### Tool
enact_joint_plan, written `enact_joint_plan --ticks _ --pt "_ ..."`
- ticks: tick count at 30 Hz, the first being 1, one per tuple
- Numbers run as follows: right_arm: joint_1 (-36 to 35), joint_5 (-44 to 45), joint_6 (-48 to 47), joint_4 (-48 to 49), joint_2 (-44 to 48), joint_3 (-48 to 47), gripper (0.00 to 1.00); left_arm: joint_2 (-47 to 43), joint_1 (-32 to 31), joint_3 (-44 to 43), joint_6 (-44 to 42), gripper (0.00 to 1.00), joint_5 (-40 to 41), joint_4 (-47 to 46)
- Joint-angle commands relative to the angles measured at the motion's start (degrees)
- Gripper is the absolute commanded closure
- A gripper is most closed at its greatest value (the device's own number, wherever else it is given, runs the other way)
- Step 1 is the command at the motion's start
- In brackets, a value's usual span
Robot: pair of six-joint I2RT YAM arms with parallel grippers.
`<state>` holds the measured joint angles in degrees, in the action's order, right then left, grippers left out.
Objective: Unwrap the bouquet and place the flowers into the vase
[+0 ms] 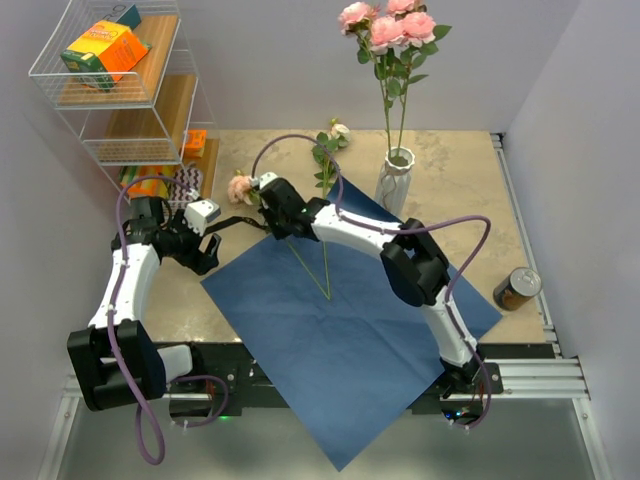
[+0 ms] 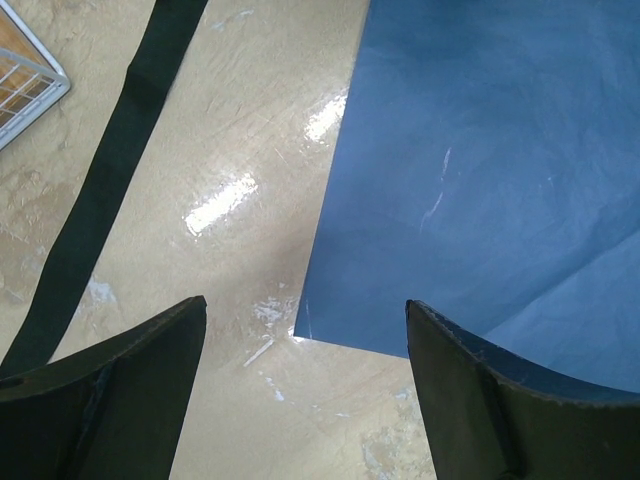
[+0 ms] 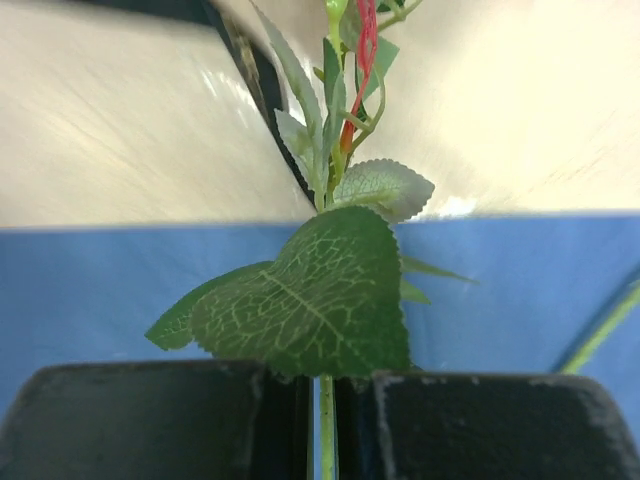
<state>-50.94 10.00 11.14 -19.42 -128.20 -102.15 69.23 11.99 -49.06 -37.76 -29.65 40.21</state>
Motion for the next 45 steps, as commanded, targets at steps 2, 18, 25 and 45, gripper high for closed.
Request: enact_joint_plan --ticks 2,18,25,45 --pt "2.59 0.46 -3.48 0.7 14.46 -12.18 1.0 -0.15 0.58 -2.36 -1.09 0.15 -1.82 0.22" --pt "11.91 8.97 -32.3 55.62 48.22 8.98 1.0 2.66 1.02 -3.06 -1.27 0.15 -2.34 -0.57" --pt "18.67 19.44 -37.78 72.94 46.38 13.29 1.0 4.33 0.93 -3.76 -1.09 0.15 -2.43 -1.36" --pt "24.57 21.29 -30.91 80.68 41.54 25.15 1.0 5.91 2.34 -4.2 -2.5 0.15 -2.34 -1.53"
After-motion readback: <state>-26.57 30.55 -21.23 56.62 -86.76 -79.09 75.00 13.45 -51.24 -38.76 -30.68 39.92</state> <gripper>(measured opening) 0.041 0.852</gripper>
